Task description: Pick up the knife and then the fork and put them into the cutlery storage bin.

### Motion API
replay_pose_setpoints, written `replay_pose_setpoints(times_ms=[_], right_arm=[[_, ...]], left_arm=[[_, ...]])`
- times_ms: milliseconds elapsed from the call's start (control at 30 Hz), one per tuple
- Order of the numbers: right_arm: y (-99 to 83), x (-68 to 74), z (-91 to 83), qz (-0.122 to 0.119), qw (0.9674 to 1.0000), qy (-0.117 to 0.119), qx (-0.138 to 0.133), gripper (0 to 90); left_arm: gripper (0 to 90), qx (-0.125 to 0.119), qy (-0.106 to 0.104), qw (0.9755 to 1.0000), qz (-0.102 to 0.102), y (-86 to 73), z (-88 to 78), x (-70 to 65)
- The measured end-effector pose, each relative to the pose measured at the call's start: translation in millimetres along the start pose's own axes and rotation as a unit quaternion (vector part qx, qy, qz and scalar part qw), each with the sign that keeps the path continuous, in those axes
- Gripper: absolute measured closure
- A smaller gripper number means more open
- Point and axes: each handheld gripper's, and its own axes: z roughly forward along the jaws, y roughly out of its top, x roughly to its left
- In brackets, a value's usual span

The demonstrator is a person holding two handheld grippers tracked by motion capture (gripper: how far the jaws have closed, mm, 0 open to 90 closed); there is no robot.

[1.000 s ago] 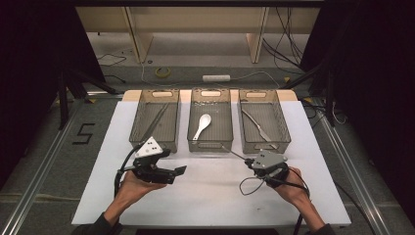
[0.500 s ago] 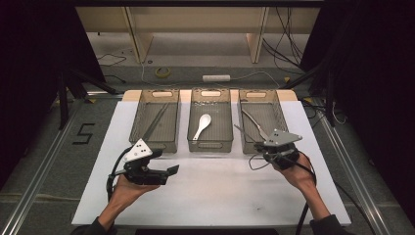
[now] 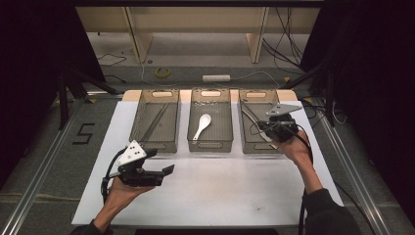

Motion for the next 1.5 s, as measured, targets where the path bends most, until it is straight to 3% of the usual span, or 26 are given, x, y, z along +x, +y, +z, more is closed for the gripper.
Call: replay_pose_setpoints(times_ms=[300, 700, 1367, 1433, 1500], right_arm=[[5.9, -21.9, 29.9, 0.042, 0.9985, -0.018, 0.030, 87.8], [-4.3, -35.3, 51.5, 0.083, 0.9948, -0.023, 0.055, 87.7], [-11.9, -28.3, 77.9, 0.097, 0.9897, -0.011, 0.105, 86.3], [-11.9, -28.3, 78.8, 0.097, 0.9894, -0.013, 0.107, 82.0], [-10.1, -30.3, 76.8, 0.113, 0.9885, -0.009, 0.100, 74.8]], left_arm=[[15.7, 0.000, 0.006, 1.0000, 0.007, -1.6, -3.2, 1.2], [15.7, -0.004, 0.005, 1.0000, 0.004, -4.0, -4.1, 0.4], [15.7, 0.000, 0.004, 1.0000, 0.009, -4.3, -2.4, -1.2], [15.7, 0.001, 0.004, 0.9999, 0.009, -4.1, -2.2, -1.5], [15.7, 0.000, 0.004, 1.0000, 0.008, -4.2, -1.6, -1.9]])
